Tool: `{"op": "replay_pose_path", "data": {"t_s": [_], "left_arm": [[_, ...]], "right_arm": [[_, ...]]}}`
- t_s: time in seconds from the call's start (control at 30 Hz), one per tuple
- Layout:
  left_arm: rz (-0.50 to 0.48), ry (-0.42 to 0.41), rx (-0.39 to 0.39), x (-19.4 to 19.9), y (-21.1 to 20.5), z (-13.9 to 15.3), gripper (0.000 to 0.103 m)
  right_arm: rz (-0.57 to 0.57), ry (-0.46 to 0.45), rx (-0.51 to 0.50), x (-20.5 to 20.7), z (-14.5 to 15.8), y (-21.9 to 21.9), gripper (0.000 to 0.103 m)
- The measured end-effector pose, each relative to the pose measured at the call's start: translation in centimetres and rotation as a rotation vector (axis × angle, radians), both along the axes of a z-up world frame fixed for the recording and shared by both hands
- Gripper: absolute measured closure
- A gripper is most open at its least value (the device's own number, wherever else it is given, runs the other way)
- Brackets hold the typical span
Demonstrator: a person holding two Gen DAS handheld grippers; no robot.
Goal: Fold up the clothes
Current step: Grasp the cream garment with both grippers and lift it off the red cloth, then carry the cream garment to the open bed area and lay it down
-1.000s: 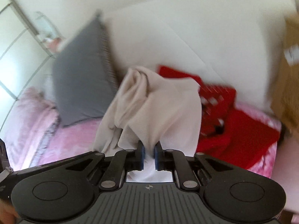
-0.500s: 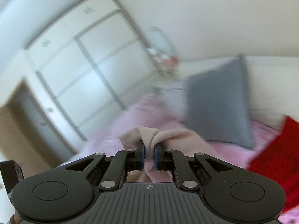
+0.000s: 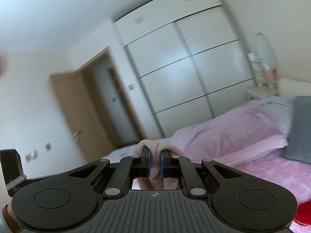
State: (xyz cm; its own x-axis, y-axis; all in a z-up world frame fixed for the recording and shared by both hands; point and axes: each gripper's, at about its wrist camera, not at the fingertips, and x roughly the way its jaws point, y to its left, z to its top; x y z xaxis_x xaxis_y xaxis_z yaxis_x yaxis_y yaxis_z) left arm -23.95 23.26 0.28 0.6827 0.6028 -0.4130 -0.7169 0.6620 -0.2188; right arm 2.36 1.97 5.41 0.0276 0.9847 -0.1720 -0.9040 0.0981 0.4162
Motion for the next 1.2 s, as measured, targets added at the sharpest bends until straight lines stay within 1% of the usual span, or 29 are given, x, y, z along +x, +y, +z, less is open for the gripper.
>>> {"op": "replay_pose_path", "data": {"t_s": [0.13,0.2,0.3,0.4,0.53,0.57,0.6,0.63,0.67,0.7,0.73,0.8,0.83,0.9,1.0,1.03,1.1,1.13,1.2], "left_arm": [[0.068,0.014,-0.116,-5.0,0.1,-3.0,0.103],[0.092,0.013,-0.140,-8.2,0.2,-3.6,0.103],[0.123,0.002,-0.140,-11.3,0.4,-4.1,0.103],[0.156,-0.021,-0.131,-13.1,0.4,-3.7,0.103],[0.198,-0.038,-0.117,-15.4,0.2,-3.6,0.103],[0.209,-0.032,-0.116,-15.7,0.2,-3.7,0.103],[0.222,-0.025,-0.116,-16.0,0.1,-3.7,0.103],[0.233,-0.015,-0.118,-16.1,0.0,-3.9,0.103],[0.244,-0.004,-0.123,-16.3,-0.2,-4.0,0.103],[0.254,0.008,-0.128,-16.5,-0.4,-4.3,0.103],[0.263,0.020,-0.134,-16.7,-0.6,-4.4,0.103],[0.280,0.053,-0.152,-17.0,-1.2,-5.1,0.103],[0.289,0.070,-0.161,-17.1,-1.4,-5.5,0.103],[0.300,0.114,-0.191,-17.0,-2.2,-6.4,0.103],[0.289,0.185,-0.234,-15.9,-3.5,-7.9,0.103],[0.280,0.209,-0.249,-15.3,-4.1,-8.3,0.103],[0.260,0.256,-0.279,-14.0,-5.3,-9.1,0.102],[0.247,0.276,-0.283,-13.2,-6.1,-9.4,0.101],[0.220,0.299,-0.280,-11.7,-7.7,-9.7,0.099]], "right_arm": [[0.045,-0.045,0.038,-3.6,1.9,2.6,0.095],[0.065,-0.067,0.061,-5.3,3.0,3.9,0.095],[0.095,-0.099,0.096,-7.8,4.6,5.9,0.095],[0.126,-0.132,0.130,-10.3,6.2,7.8,0.095],[0.086,-0.139,0.241,-11.6,9.6,7.8,0.095],[0.074,-0.150,0.218,-11.5,9.6,8.3,0.095],[0.061,-0.165,0.169,-11.2,9.2,9.2,0.095],[0.049,-0.180,0.120,-10.9,8.8,10.0,0.092],[0.036,-0.196,0.071,-10.6,8.4,10.9,0.072],[0.030,-0.189,-0.019,-10.2,6.7,11.8,0.060],[0.028,-0.172,-0.131,-9.7,4.3,12.7,0.048],[0.024,-0.136,-0.353,-8.8,-0.3,14.6,0.047],[0.033,-0.134,-0.429,-8.7,-2.6,14.5,0.047],[0.062,-0.149,-0.545,-9.0,-6.8,13.2,0.047],[0.106,-0.171,-0.720,-9.4,-13.2,11.3,0.047],[0.124,-0.184,-0.747,-10.0,-14.3,10.0,0.047],[0.163,-0.216,-0.772,-11.6,-15.3,6.7,0.047],[0.183,-0.232,-0.784,-12.4,-15.8,5.0,0.047],[0.201,-0.229,-0.802,-13.1,-16.5,3.0,0.047]]}}
